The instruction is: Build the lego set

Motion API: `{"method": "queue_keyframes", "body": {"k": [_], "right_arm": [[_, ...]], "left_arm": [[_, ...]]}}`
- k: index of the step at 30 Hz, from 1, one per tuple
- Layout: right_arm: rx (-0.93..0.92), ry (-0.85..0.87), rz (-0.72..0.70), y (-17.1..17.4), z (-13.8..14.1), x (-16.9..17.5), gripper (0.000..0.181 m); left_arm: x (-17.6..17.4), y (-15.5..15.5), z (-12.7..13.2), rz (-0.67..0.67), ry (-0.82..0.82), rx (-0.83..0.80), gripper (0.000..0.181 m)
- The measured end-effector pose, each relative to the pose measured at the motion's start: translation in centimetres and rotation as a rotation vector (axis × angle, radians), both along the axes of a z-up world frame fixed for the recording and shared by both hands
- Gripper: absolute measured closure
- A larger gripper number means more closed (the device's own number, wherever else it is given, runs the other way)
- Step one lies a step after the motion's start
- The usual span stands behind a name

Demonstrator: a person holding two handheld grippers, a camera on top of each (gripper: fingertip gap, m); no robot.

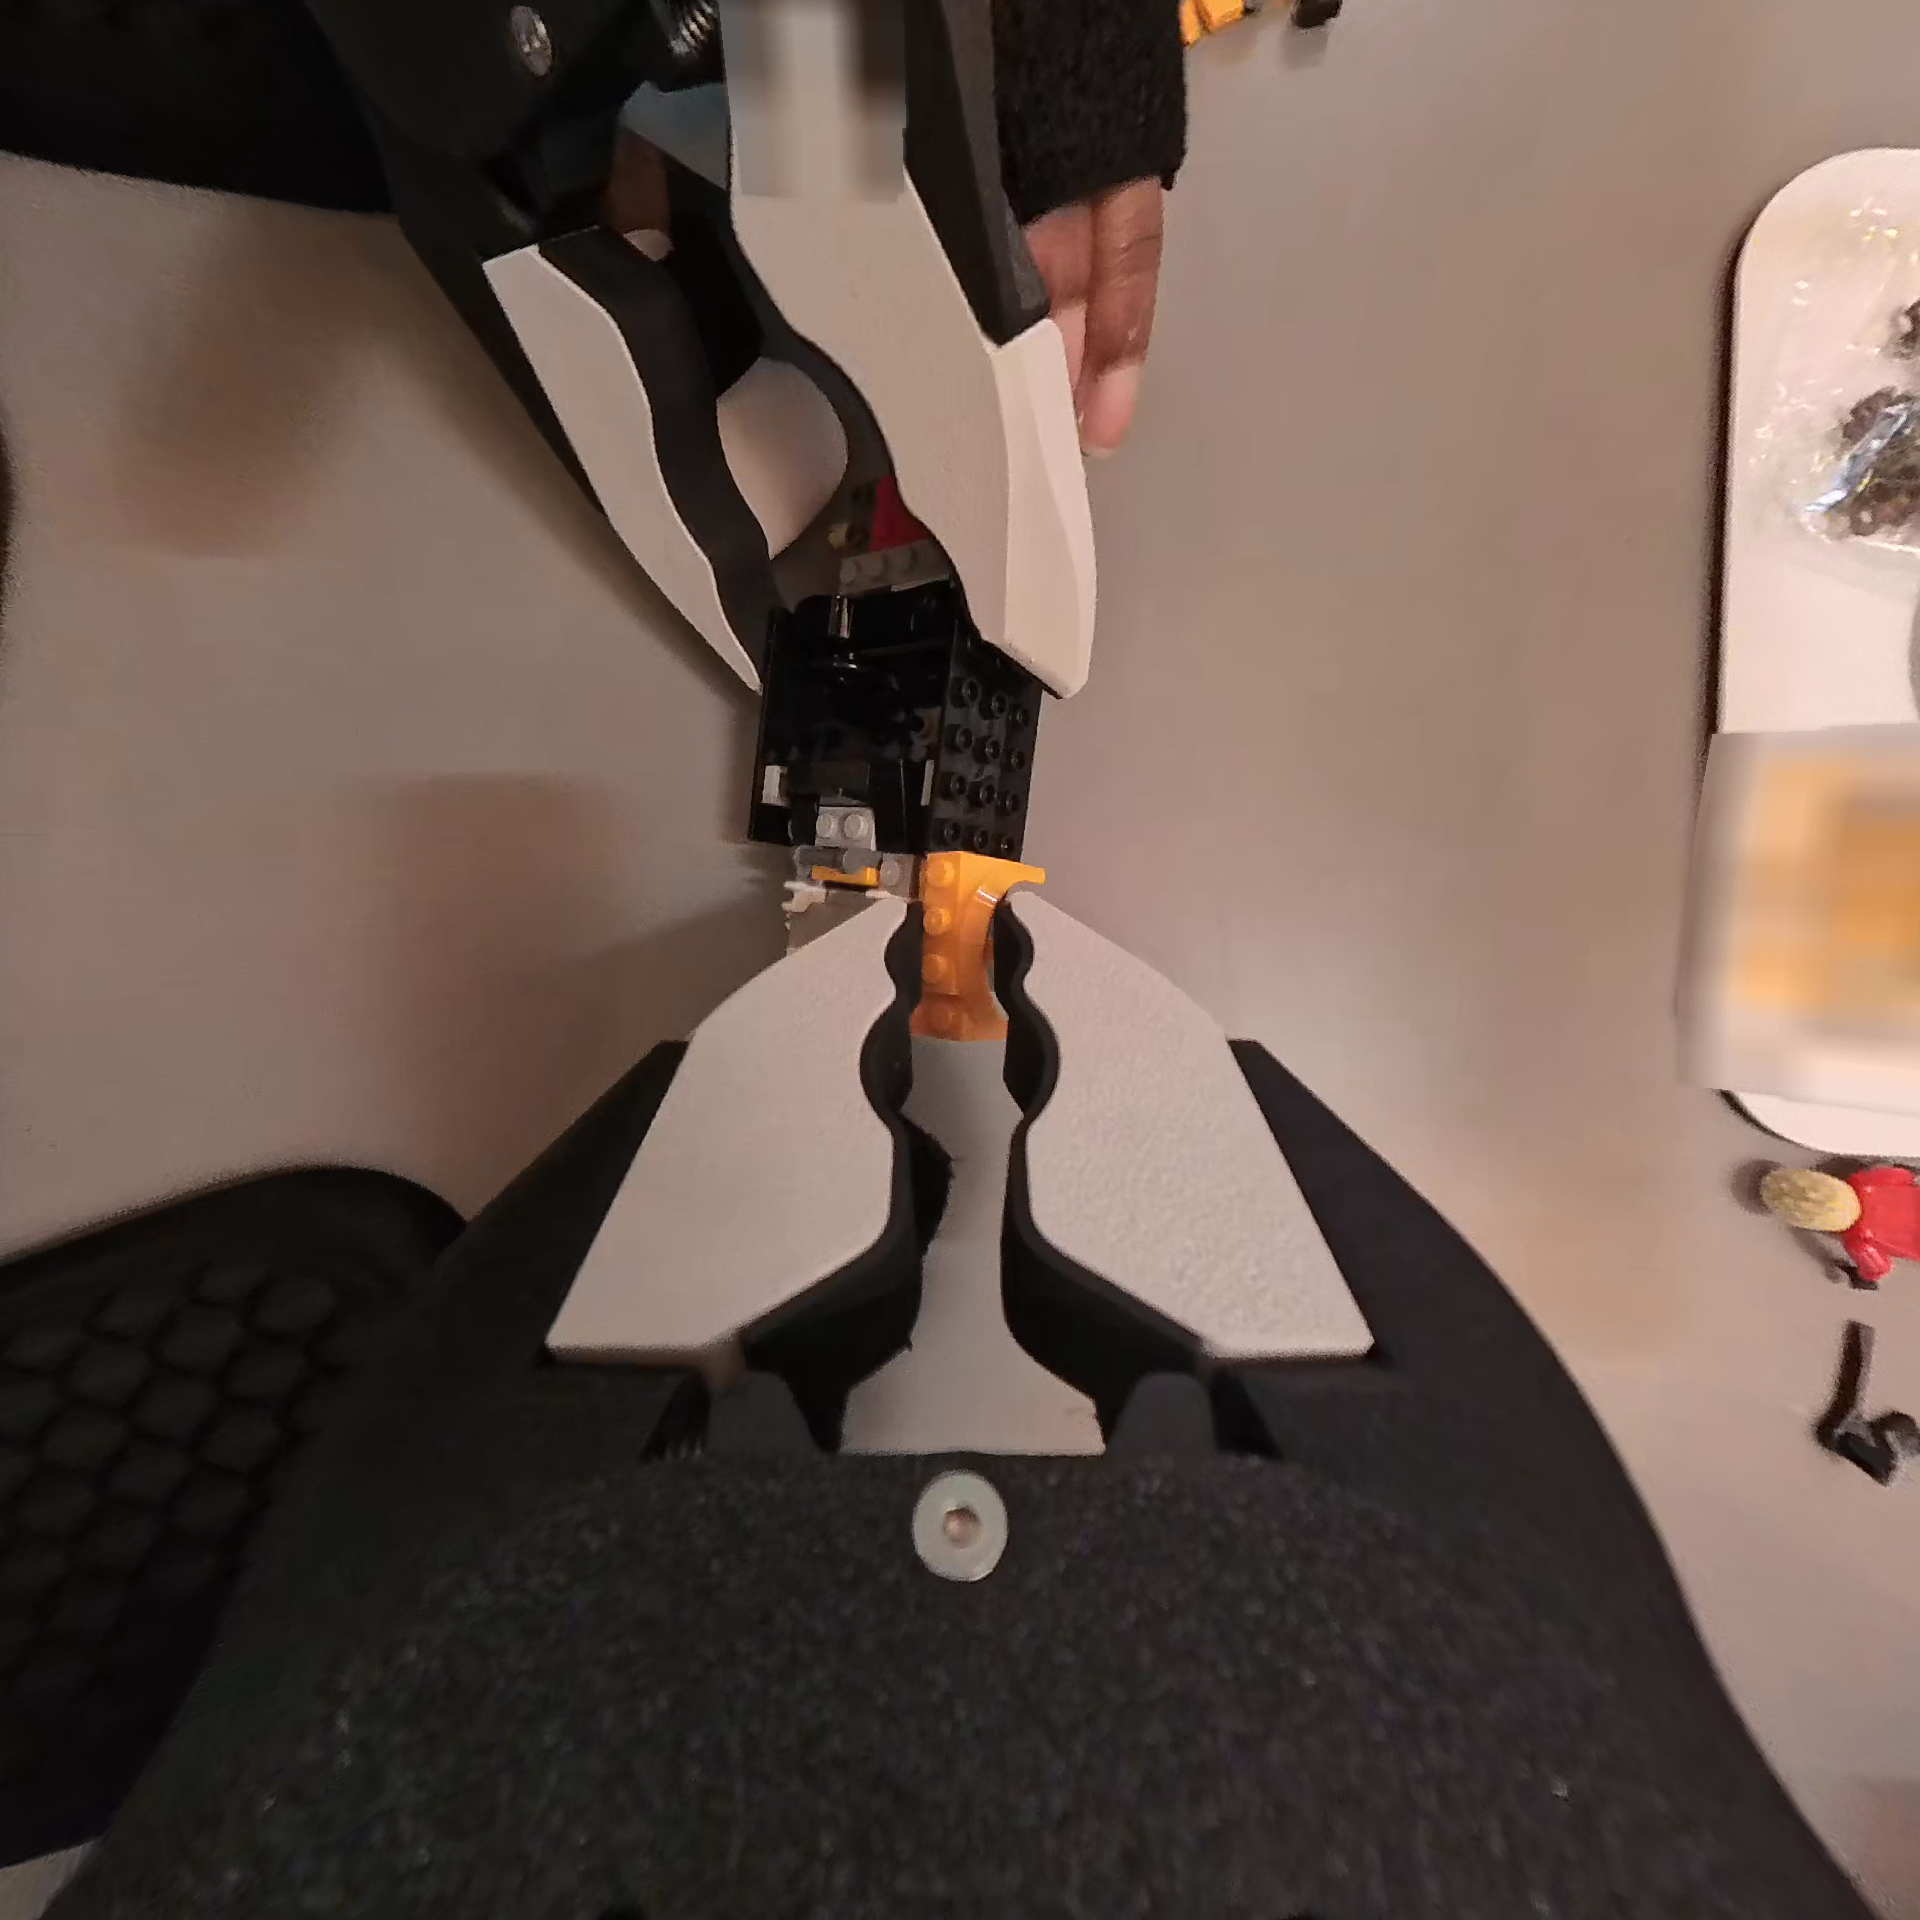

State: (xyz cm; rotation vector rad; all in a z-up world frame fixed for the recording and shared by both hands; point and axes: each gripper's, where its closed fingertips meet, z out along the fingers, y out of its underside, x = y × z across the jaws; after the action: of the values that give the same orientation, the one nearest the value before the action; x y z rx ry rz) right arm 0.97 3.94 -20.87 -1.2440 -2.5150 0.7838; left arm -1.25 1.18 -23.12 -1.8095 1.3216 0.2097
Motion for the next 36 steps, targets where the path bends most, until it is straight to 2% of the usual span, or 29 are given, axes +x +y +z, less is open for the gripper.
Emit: {"method": "queue_keyframes", "body": {"k": [1,11,36], "right_arm": [[-0.007,-0.009,-0.013,0.0,-0.1,-0.1,0.169],[-0.130,-0.026,-0.047,-0.6,-0.1,0.3,0.167],[-0.059,0.062,-0.116,-1.5,0.6,2.0,0.158]], "left_arm": [[0.0,0.0,0.0,0.002,-0.005,-0.005,0.118],[0.2,0.0,0.2,-0.042,0.036,0.082,0.118],[1.1,0.0,0.8,-0.122,0.214,0.344,0.118]]}}
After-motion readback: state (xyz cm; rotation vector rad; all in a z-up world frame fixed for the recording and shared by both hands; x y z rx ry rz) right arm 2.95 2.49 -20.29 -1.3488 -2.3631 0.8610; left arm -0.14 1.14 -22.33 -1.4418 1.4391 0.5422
